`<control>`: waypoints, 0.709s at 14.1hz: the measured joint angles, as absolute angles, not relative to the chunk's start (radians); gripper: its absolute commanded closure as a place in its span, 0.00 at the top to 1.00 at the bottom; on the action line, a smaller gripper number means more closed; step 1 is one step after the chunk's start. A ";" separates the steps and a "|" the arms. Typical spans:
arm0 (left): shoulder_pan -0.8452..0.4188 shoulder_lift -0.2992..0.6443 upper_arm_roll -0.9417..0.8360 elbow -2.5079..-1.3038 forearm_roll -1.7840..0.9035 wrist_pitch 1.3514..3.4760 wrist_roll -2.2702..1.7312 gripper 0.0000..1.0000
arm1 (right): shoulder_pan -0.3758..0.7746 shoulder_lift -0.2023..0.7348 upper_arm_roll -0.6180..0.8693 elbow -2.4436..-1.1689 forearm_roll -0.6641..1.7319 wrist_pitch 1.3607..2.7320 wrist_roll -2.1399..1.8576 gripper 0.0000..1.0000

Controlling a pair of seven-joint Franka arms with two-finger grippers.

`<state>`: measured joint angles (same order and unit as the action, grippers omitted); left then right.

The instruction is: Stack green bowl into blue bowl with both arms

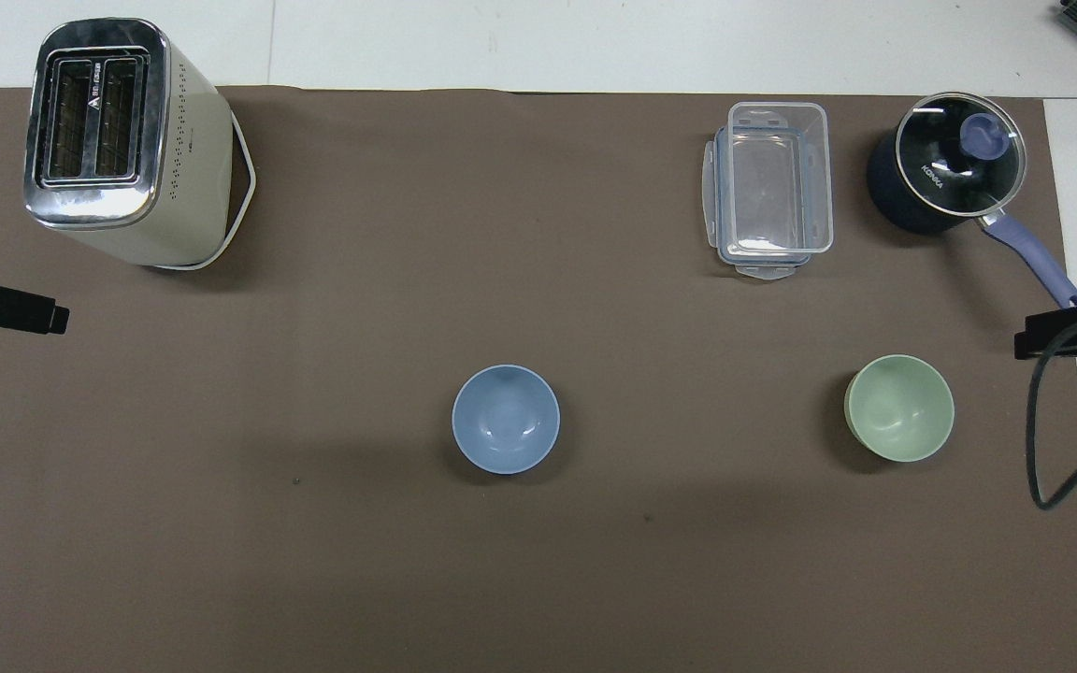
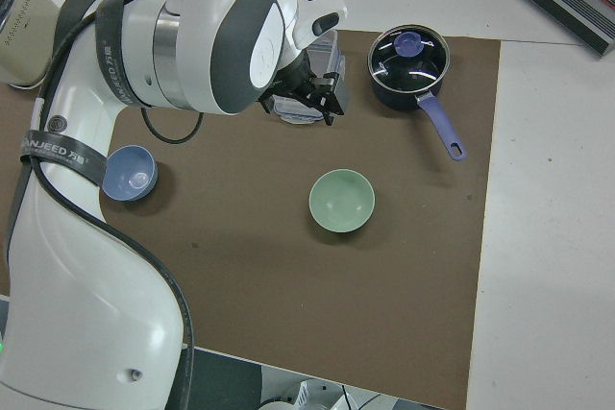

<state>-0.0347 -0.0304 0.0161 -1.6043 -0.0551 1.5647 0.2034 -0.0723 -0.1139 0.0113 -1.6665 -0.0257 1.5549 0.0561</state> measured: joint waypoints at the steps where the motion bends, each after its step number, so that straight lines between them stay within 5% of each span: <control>1: -0.035 -0.025 0.016 -1.595 -0.055 1.563 0.203 1.00 | -0.072 -0.114 0.011 -1.667 -0.026 1.555 0.056 1.00; 10: -0.035 -0.019 0.012 -1.586 -0.053 1.553 0.203 1.00 | -0.085 -0.118 0.005 -1.679 -0.026 1.598 -0.018 1.00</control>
